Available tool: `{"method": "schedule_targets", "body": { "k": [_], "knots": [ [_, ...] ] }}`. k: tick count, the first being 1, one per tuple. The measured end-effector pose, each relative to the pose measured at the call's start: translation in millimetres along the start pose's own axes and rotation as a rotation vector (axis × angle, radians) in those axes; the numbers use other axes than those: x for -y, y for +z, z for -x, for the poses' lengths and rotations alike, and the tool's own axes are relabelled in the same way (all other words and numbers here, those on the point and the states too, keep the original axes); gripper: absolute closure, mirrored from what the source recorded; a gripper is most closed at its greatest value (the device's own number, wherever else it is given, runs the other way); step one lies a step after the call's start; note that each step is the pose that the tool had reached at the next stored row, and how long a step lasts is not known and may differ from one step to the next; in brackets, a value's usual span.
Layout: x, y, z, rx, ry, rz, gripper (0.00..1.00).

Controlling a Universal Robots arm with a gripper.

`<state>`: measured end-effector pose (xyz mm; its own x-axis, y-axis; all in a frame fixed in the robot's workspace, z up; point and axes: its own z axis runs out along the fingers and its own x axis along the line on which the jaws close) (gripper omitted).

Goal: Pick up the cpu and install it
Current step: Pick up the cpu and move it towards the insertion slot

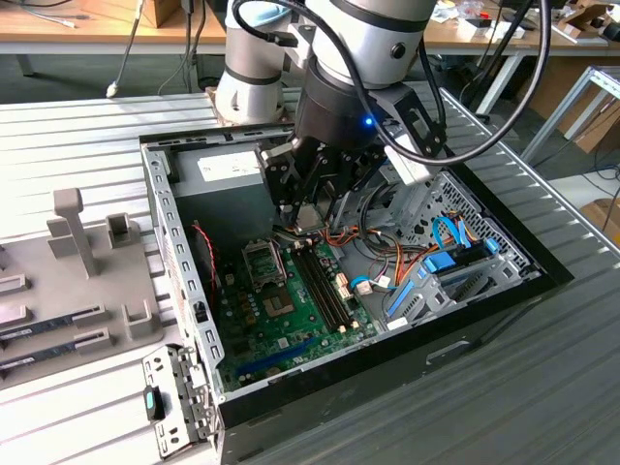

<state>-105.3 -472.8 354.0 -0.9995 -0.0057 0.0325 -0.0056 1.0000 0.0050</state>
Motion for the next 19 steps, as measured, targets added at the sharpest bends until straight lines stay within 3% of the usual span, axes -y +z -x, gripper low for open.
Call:
{"method": "schedule_targets", "body": {
  "k": [19],
  "knots": [
    [3.2, 3.6, 1.3, 0.0, 0.0, 0.0001, 0.53]
  ]
}}
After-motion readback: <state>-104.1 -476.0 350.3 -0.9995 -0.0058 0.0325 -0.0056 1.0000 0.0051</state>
